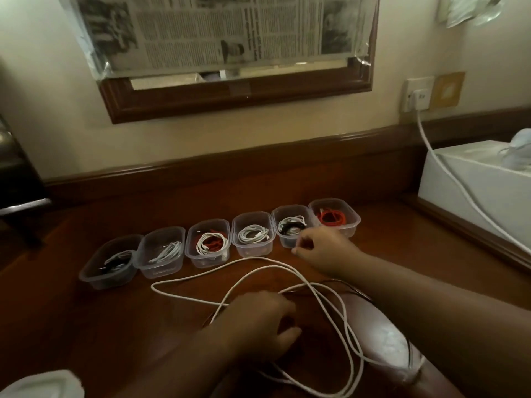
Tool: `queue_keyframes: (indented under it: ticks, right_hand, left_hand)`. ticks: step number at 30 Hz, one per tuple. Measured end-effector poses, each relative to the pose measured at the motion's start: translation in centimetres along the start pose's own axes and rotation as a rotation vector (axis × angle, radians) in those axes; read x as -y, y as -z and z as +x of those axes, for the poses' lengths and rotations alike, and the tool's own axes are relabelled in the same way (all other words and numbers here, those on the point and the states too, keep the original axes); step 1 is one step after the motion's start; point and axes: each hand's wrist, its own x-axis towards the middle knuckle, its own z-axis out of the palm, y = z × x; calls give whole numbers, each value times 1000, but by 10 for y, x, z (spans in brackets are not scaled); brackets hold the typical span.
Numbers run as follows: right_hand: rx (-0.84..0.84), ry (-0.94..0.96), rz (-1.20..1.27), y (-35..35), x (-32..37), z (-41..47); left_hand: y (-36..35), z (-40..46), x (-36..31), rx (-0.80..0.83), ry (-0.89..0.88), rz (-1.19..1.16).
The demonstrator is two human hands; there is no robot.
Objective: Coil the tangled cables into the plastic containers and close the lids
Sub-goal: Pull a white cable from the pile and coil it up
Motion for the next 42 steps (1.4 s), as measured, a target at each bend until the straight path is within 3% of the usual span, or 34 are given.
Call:
queue_keyframes:
  ticks: [5, 8, 14, 20, 24, 34, 38, 42]
  right_hand:
    - [314, 89, -84, -13, 24, -71]
    - [409, 116, -156, -26, 36, -108]
    - [383, 63, -109, -37, 46, -155]
    - [229, 99, -132, -23, 57, -173]
    - [108, 79, 56, -6, 70, -177]
    - [-181, -29, 623, 33, 85, -180]
    - [-10, -30, 706, 35, 88, -182]
    - [194, 15, 645, 22, 94, -185]
  left_hand:
    - [-15, -41, -17, 43, 16, 10]
    - [-27, -60, -24, -12, -9, -4]
    - [-37, -81, -35, -134, -1, 54]
    - [-24, -90, -45, -422, 73, -46]
    - [-11, -97, -46, -532, 110, -276]
    - [-2, -111, -34, -610, 327, -730]
    - [17, -111, -49, -727, 422, -1001]
    - [39, -113, -75, -669, 382, -1234]
